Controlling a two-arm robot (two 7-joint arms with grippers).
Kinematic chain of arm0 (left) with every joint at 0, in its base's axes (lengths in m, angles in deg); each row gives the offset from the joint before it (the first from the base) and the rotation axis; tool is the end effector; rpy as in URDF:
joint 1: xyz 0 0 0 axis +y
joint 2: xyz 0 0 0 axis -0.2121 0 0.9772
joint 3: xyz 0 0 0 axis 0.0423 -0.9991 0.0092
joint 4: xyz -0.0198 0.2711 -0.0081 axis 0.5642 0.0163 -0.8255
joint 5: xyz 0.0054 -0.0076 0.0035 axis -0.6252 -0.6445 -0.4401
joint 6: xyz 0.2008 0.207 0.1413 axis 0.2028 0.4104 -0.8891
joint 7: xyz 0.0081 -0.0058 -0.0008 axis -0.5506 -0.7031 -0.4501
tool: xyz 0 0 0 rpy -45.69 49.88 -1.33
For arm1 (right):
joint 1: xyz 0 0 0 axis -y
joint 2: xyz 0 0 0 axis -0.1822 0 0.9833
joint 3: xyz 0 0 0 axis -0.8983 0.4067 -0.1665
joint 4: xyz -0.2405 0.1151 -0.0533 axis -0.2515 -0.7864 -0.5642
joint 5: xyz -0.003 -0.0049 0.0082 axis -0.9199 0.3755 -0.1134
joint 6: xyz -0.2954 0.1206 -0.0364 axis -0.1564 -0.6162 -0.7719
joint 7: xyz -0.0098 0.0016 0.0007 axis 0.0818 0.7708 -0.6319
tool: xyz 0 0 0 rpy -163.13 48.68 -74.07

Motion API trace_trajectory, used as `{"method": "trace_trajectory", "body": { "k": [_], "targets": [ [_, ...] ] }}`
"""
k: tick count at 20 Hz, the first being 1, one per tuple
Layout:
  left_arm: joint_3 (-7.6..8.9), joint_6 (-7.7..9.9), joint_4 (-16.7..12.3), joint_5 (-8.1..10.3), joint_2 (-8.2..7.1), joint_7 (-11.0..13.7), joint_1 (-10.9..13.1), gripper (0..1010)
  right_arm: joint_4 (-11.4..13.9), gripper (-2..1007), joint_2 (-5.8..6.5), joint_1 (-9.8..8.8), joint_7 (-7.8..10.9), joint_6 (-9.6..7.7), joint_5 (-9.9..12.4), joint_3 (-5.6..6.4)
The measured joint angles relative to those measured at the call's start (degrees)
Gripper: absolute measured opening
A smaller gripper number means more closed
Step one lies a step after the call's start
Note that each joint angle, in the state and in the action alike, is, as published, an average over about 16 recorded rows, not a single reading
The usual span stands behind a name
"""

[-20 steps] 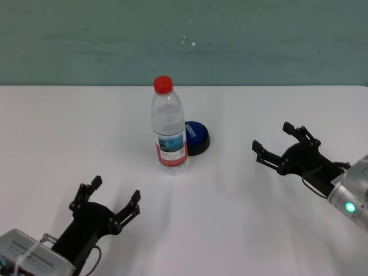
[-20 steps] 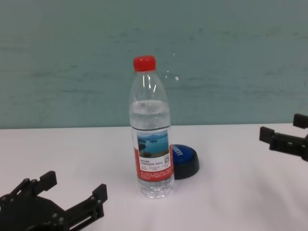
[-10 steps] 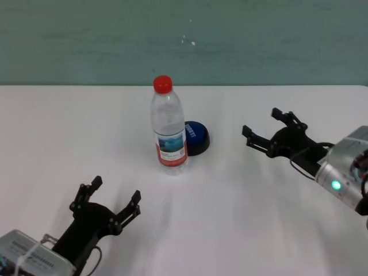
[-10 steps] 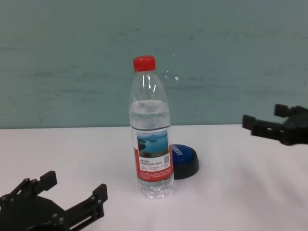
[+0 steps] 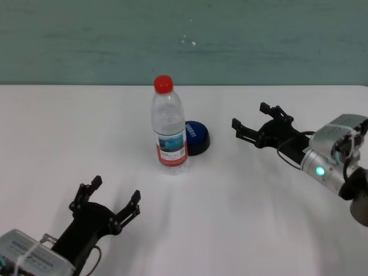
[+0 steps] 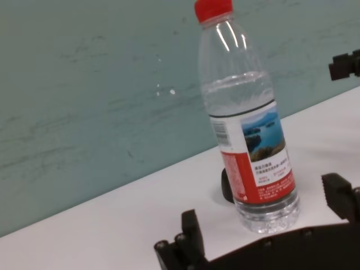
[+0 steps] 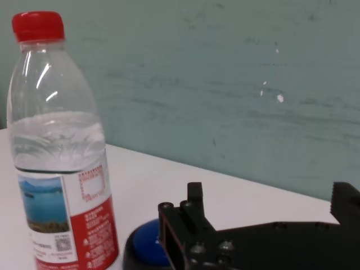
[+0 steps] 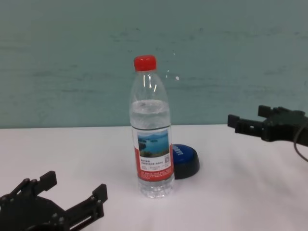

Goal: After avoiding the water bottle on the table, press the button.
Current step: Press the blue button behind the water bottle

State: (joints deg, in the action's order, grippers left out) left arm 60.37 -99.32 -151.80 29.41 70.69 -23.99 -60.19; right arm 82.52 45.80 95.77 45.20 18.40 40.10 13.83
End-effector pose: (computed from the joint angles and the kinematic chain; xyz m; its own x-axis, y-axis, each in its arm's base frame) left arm 0.2505 0.0225 -0.3172 0.4190 0.8658 0.2734 -0.8987 0.4384 -0.0112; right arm 0.4058 -0.0394 -0.2530 0.5973 -0.8015 0.0284 0.8017 0.5977 0.0087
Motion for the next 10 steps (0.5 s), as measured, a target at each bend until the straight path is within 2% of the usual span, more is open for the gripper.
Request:
{"method": "trace_trajectory", "body": {
  "k": [10],
  "targets": [
    [0.0, 0.0, 0.0, 0.0, 0.0, 0.0, 0.0, 1000, -6.23, 1004, -1.93, 5.53, 0.91, 0.4, -0.8, -2.2]
  ]
}}
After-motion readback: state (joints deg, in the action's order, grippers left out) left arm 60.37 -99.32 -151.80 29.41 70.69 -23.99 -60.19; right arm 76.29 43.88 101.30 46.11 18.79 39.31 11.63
